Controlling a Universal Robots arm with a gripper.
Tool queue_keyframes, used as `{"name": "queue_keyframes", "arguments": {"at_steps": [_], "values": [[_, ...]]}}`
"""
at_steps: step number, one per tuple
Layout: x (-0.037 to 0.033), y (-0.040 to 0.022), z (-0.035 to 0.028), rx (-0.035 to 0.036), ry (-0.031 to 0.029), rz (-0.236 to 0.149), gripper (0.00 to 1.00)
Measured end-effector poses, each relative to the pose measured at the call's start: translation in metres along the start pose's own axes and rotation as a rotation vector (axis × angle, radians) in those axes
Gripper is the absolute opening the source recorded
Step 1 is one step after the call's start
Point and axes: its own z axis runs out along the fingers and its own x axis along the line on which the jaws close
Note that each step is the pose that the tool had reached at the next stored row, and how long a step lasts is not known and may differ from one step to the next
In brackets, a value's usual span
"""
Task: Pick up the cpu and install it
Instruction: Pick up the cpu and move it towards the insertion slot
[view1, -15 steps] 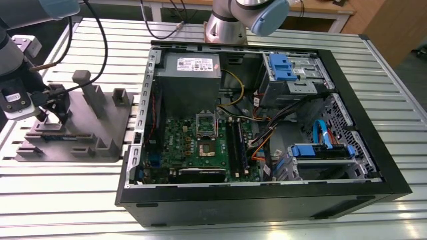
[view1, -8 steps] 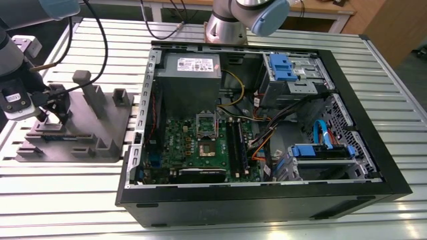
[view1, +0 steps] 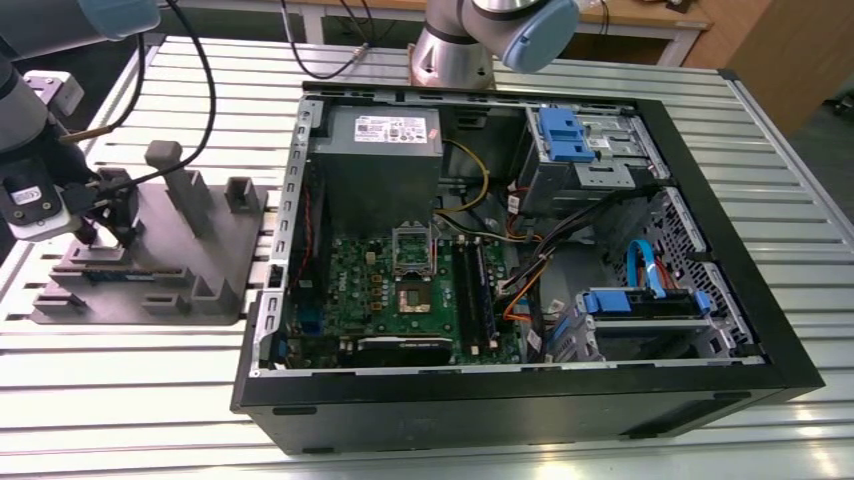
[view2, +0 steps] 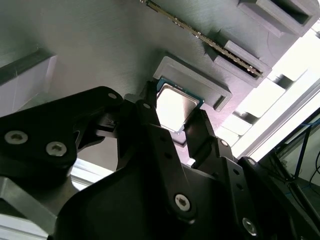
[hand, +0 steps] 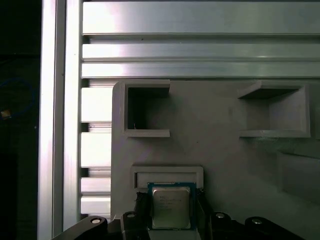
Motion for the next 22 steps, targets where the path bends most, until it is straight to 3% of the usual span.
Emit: {"name": "queue_keyframes", "arguments": {"at_steps": [4, 10, 12, 22], "values": [[0.0, 0.0002, -0.0039, -0.0002, -0.0003, 0.0, 0.47], [-0.0002, 0.0015, -0.0261, 0.0, 0.0, 0.0, 0.47], [-0.0002, 0.0017, -0.0303, 0.0, -0.0001, 0.0, 0.47], [-0.0002, 0.0017, -0.0305, -0.0001, -0.0002, 0.0, 0.47]]}}
